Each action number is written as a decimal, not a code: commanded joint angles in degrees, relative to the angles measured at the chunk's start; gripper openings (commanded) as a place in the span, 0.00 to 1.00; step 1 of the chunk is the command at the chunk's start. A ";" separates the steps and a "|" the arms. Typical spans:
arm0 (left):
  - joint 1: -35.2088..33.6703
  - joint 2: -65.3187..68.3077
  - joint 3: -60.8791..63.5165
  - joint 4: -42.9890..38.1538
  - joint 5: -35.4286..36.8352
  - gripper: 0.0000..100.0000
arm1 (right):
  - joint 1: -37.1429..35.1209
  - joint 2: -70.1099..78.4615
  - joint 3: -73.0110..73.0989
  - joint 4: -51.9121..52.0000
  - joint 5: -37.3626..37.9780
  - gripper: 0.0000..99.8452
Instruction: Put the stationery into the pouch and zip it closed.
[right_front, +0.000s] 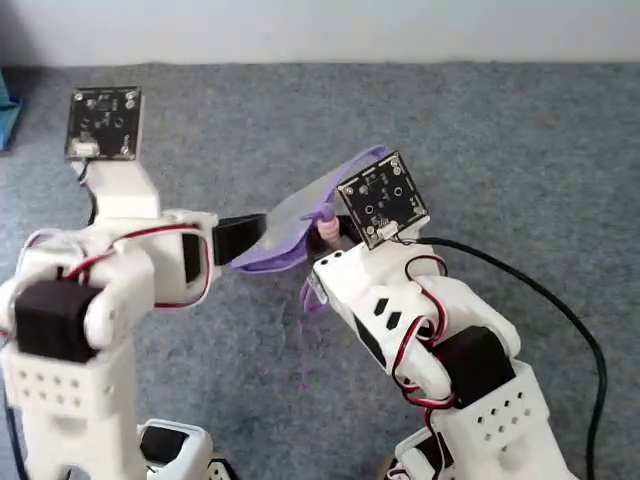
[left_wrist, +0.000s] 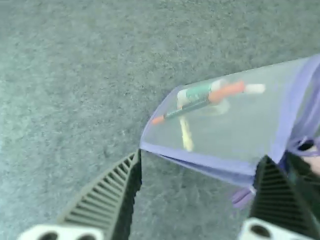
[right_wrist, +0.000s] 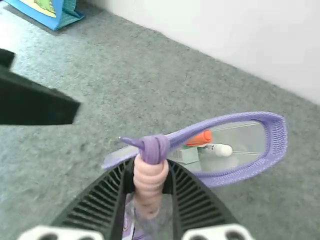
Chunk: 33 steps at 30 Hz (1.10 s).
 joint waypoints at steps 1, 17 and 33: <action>1.49 -5.89 5.76 1.14 -6.59 0.34 | 1.19 0.31 -1.14 -1.63 3.96 0.01; 9.85 -20.31 41.45 -35.25 -5.89 0.37 | 1.45 0.31 -4.57 0.75 11.08 0.01; 18.64 -14.86 45.05 -50.64 -6.07 0.20 | 1.45 0.31 -5.19 2.95 13.63 0.01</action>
